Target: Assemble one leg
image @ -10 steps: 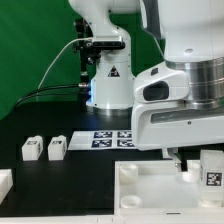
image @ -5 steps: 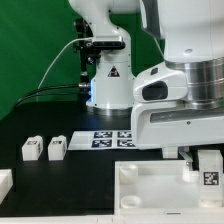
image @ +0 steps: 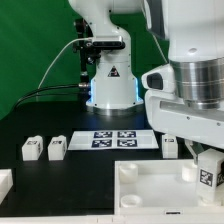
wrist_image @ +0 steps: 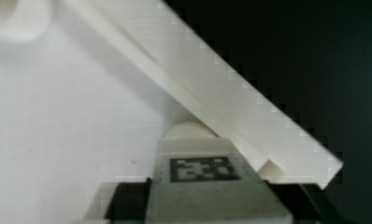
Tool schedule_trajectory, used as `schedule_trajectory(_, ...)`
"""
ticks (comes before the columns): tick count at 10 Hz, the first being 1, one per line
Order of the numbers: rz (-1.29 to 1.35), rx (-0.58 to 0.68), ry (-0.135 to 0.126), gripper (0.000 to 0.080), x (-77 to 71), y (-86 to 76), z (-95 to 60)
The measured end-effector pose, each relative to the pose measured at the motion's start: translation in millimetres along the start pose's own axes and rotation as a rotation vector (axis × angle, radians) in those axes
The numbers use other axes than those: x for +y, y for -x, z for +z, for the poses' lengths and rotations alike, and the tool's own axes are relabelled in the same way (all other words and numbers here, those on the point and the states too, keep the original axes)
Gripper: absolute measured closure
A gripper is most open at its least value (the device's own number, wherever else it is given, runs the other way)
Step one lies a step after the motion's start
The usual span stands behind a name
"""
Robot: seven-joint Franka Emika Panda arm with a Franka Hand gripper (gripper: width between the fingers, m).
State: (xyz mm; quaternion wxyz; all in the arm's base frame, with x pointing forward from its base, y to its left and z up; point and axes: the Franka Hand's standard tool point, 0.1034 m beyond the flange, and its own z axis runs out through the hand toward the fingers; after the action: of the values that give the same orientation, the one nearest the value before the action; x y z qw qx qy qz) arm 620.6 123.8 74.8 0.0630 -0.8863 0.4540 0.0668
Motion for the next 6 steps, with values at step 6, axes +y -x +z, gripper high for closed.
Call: schedule_trajectory(6,0.307,-0.005,-0.018,0.0506,-1.8,0.2,0.7)
